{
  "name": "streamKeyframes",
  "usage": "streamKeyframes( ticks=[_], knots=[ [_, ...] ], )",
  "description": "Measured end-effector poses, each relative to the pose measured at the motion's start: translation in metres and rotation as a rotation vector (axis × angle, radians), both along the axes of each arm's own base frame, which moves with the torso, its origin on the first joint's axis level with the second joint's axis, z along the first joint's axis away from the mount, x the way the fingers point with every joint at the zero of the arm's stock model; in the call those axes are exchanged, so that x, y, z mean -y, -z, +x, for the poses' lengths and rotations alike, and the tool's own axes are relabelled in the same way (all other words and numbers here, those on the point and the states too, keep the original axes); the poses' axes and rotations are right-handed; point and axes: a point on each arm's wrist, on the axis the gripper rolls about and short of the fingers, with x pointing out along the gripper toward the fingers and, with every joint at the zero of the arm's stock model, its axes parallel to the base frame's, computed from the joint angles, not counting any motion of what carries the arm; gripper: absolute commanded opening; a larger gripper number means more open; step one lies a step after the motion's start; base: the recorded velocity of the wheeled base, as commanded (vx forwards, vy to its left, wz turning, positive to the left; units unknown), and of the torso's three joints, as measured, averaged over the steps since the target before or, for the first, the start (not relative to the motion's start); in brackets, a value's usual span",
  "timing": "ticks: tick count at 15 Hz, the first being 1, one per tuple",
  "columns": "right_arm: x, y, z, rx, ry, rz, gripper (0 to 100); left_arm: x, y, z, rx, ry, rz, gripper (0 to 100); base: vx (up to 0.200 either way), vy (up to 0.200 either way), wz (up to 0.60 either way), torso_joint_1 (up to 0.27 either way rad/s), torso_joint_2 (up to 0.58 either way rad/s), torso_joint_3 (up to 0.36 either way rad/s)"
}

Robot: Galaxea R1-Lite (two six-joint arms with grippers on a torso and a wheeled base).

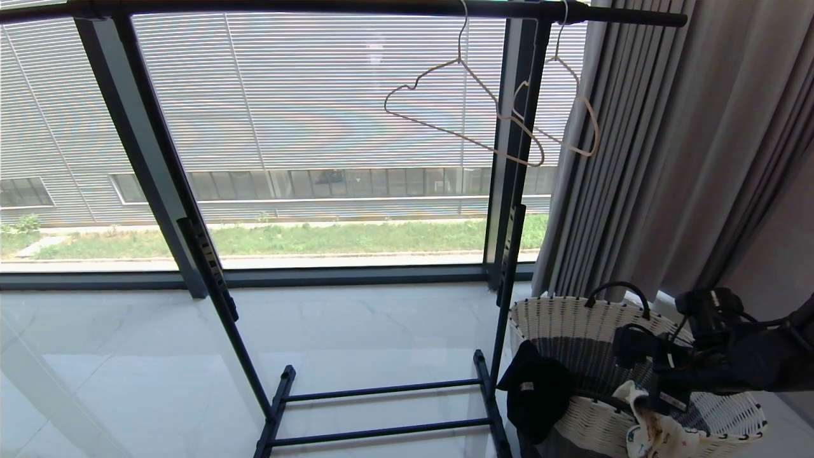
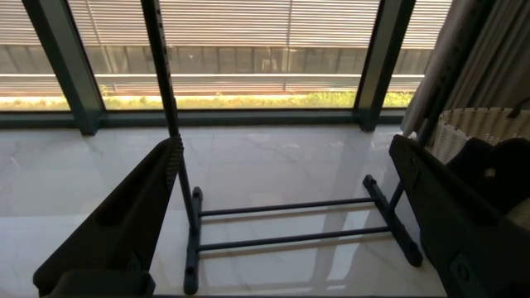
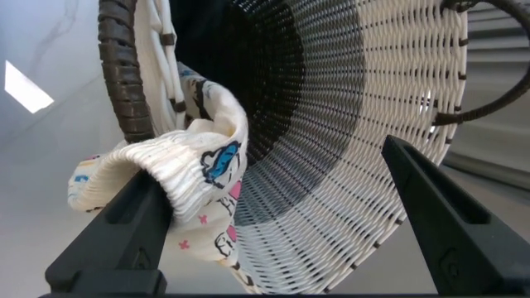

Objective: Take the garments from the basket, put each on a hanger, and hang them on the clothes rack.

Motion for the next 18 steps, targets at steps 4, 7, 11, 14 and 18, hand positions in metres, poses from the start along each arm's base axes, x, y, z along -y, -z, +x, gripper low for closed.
streamKeyframes(
  ticks=[4,7,11,14,18],
  knots=[
    [0.0,0.006,-0.005,0.015,0.002,-0.002,0,0.0,0.0,0.0,0.0,0.0,0.0,100,0.0,0.0,0.0,0.0,0.0,0.0],
    [0.001,0.008,-0.008,0.019,0.004,0.0,0,0.0,0.0,0.0,0.0,0.0,0.0,100,0.0,0.0,0.0,0.0,0.0,0.0],
    [0.006,-0.007,-0.019,0.039,0.046,0.02,0,0.0,0.0,0.0,0.0,-0.001,-0.001,100,0.0,0.0,0.0,0.0,0.0,0.0],
    [0.009,-0.03,-0.04,0.034,0.089,0.044,0,0.0,0.0,0.0,0.0,-0.001,-0.001,100,0.0,0.0,0.0,0.0,0.0,0.0],
    [0.01,-0.075,-0.07,0.061,0.123,0.071,0,0.0,0.0,0.0,0.0,-0.004,-0.003,100,0.0,0.0,0.0,0.0,0.0,0.0]
  ],
)
